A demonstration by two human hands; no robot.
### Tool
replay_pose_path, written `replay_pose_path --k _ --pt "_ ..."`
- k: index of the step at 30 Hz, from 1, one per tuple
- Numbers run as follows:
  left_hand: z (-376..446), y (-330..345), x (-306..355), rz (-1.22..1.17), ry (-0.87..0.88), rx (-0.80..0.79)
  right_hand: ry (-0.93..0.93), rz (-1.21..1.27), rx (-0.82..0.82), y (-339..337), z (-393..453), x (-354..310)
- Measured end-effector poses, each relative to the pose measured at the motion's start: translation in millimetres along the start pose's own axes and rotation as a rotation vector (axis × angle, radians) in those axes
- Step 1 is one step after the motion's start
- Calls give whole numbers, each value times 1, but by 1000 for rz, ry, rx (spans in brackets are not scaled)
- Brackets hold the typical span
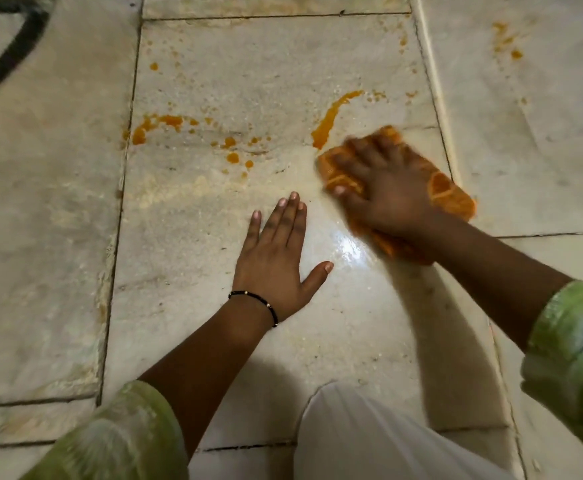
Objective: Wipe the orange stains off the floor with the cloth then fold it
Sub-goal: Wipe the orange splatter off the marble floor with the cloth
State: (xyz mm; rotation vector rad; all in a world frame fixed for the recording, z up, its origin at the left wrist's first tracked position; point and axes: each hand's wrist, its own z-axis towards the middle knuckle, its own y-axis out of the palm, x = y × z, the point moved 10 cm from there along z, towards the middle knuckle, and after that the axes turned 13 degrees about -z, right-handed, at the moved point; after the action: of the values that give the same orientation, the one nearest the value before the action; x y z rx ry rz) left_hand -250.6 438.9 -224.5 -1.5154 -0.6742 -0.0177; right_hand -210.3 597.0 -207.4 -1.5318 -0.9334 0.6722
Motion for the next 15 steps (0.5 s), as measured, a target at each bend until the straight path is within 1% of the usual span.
replay_pose_path --k 2,4,5,6,8,10,11,13,15 --pt "-3 -2 -1 -30 -4 -15 -146 -10 23 1 -21 -31" --pt "-12 -9 -7 -48 -16 0 -233 11 51 6 -55 -29" --pt "-18 -13 -12 -46 -17 13 -246 20 62 9 -70 -19" --pt "-24 -18 -18 -39 -16 24 -219 43 72 10 -79 -4" --pt "-36 -26 -32 -20 -22 29 -71 125 100 10 -74 29" --pt "-47 -32 -42 3 -28 6 73 126 130 7 -50 45" --pt "-49 -32 -45 23 -22 -15 113 103 128 5 -36 45" --pt "-50 -31 -47 60 -15 -51 96 73 107 2 -10 26" --pt "-46 -28 -47 50 -29 -54 -14 44 88 -1 4 -11"
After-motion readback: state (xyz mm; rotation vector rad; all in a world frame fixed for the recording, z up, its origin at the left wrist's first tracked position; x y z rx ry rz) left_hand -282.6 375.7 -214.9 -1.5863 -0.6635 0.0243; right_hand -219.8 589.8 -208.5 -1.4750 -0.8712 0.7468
